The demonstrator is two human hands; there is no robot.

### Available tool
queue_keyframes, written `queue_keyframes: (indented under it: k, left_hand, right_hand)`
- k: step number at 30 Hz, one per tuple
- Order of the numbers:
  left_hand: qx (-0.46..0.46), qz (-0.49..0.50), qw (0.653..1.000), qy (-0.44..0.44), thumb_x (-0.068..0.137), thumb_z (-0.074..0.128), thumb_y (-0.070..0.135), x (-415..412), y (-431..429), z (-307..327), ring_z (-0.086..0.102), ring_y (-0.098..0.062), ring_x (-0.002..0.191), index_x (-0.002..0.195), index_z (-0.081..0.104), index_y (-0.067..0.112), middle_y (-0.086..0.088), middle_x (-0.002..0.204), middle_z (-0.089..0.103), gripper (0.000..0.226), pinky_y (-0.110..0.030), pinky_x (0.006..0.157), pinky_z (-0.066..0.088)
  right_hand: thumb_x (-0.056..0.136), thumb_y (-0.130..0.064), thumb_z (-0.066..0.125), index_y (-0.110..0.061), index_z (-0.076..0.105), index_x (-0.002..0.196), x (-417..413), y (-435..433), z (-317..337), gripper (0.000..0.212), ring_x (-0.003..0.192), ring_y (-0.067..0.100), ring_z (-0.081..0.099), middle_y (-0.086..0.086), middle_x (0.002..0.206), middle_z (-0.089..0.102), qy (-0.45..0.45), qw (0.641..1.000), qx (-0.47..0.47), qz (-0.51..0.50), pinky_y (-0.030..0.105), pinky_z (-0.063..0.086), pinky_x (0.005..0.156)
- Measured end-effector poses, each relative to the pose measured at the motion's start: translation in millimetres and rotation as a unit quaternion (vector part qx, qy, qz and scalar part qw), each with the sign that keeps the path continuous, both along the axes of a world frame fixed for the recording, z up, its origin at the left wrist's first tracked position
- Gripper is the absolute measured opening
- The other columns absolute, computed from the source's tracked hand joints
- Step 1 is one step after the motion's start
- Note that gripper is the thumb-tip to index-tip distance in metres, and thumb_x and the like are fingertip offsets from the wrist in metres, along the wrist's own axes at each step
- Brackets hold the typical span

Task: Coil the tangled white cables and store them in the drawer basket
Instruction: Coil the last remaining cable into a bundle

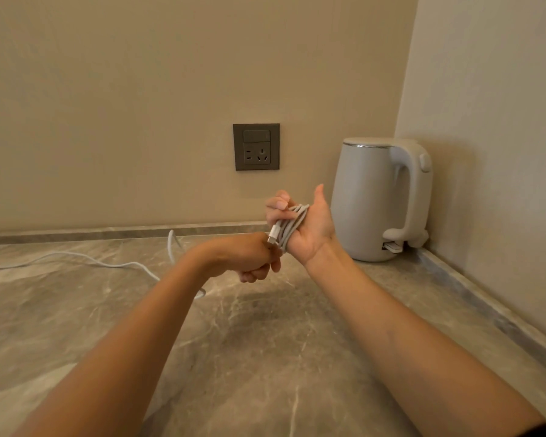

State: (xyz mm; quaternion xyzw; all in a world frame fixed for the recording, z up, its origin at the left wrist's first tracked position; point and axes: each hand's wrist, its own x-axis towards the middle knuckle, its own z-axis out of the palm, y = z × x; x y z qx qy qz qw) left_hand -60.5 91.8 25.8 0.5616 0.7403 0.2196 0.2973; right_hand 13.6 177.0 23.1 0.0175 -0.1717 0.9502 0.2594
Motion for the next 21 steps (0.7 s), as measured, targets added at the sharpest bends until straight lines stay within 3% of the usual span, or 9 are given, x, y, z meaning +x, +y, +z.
queue_keyframes:
  k: [4, 8, 12, 16, 21]
  left_hand:
    - [-0.062, -0.048, 0.996, 0.044, 0.101, 0.032, 0.021, 5, -3, 4, 0.032, -0.012, 0.049, 0.072, 0.05, 0.012, 0.001, 0.053, 0.038, 0.035, -0.022, 0.052, 0.029]
    - [-0.072, -0.07, 0.991, 0.091, 0.1, 0.035, 0.025, 6, -5, 12, 0.03, -0.008, 0.047, 0.07, 0.052, 0.015, 0.006, 0.052, 0.038, 0.036, -0.019, 0.048, 0.027]
    - [-0.049, -0.06, 0.991, 0.109, 0.098, 0.041, 0.028, 0, -9, 18, 0.029, -0.008, 0.046, 0.069, 0.057, 0.017, 0.007, 0.051, 0.037, 0.035, -0.018, 0.045, 0.026]
    - [-0.01, -0.042, 0.99, 0.135, 0.096, 0.047, 0.027, -3, -11, 20, 0.031, -0.009, 0.045, 0.068, 0.061, 0.017, 0.006, 0.052, 0.039, 0.033, -0.018, 0.045, 0.028]
    - [0.028, -0.032, 0.993, 0.112, 0.094, 0.052, 0.022, -5, -14, 27, 0.036, -0.009, 0.047, 0.075, 0.066, 0.01, 0.005, 0.053, 0.042, 0.026, -0.016, 0.045, 0.033]
  right_hand:
    - [0.088, -0.069, 0.034, -0.003, 0.049, 0.059, 3, 3, 2, 0.074, 0.036, 0.015, 0.043, 0.01, 0.049, 0.046, -0.037, 0.995, -0.022, -0.087, 0.013, 0.031, 0.033]
    - [0.088, -0.07, 0.034, -0.002, 0.051, 0.046, 4, 5, 1, 0.081, 0.034, 0.014, 0.042, 0.01, 0.046, 0.047, -0.08, 0.988, 0.017, -0.131, 0.013, 0.029, 0.034]
    - [0.086, -0.075, 0.024, -0.003, 0.047, 0.049, 4, 7, -1, 0.084, 0.033, 0.014, 0.039, 0.012, 0.047, 0.047, -0.164, 0.964, 0.144, -0.152, 0.016, 0.03, 0.033]
    - [0.084, -0.077, 0.01, -0.003, 0.048, 0.054, 2, 6, -3, 0.088, 0.034, 0.013, 0.041, 0.012, 0.045, 0.048, -0.251, 0.909, 0.296, -0.152, 0.017, 0.032, 0.036]
    - [0.082, -0.077, -0.001, -0.002, 0.047, 0.054, 1, 6, -3, 0.093, 0.033, 0.015, 0.042, 0.008, 0.041, 0.048, -0.31, 0.864, 0.376, -0.127, 0.016, 0.035, 0.037]
